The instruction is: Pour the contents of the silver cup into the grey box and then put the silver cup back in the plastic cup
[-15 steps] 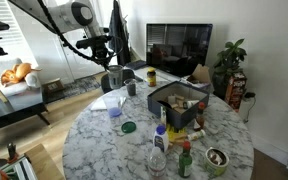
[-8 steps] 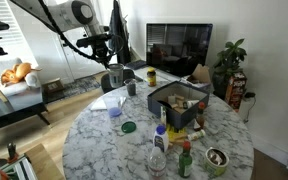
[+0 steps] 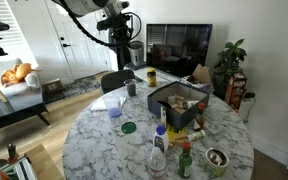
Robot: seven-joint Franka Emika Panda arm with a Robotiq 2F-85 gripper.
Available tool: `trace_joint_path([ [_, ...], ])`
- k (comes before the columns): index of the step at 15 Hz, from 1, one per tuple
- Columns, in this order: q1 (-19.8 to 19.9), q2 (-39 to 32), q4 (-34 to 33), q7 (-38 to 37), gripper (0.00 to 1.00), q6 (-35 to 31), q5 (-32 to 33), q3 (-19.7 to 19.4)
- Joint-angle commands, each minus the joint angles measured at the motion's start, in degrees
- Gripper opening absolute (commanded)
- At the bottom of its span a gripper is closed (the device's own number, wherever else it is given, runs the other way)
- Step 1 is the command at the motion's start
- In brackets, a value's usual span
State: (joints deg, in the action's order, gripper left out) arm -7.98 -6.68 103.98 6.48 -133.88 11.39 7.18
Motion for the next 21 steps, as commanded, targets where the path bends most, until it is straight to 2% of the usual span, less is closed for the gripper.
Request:
trace_joint_path([
  [1, 1.8, -6.98, -6.5, -3.48, 0.01, -7.45, -3.31, -1.61],
  [3, 2.27, -9.94, -8.31, -5.73, 0.01, -11.88, -4.1, -2.5],
  [4, 1.91, -6.05, -5.24, -3.31, 0.04, -8.82, -2.81, -2.3],
  [9, 2.07, -9.82, -8.03, -4.98, 0.04, -11.39, -3.57, -2.87],
  [11, 2.23, -10.64, -8.53, -6.21, 0.01, -11.77, -4.0, -3.17],
  [13, 3.31, -11.8, -8.83, -6.08, 0.01, -12.85, -7.3, -2.69],
  [16, 5.74, -13.28, -8.65, -3.49, 0.01, -15.02, -16.4, -0.69],
  [18, 7.71, -14.43, -8.49, -1.31, 0.01, -17.89, -23.37, 0.95],
  [21, 12.21, -16.33, -9.32, 4.61, 0.01, -21.33, -36.12, 5.39],
])
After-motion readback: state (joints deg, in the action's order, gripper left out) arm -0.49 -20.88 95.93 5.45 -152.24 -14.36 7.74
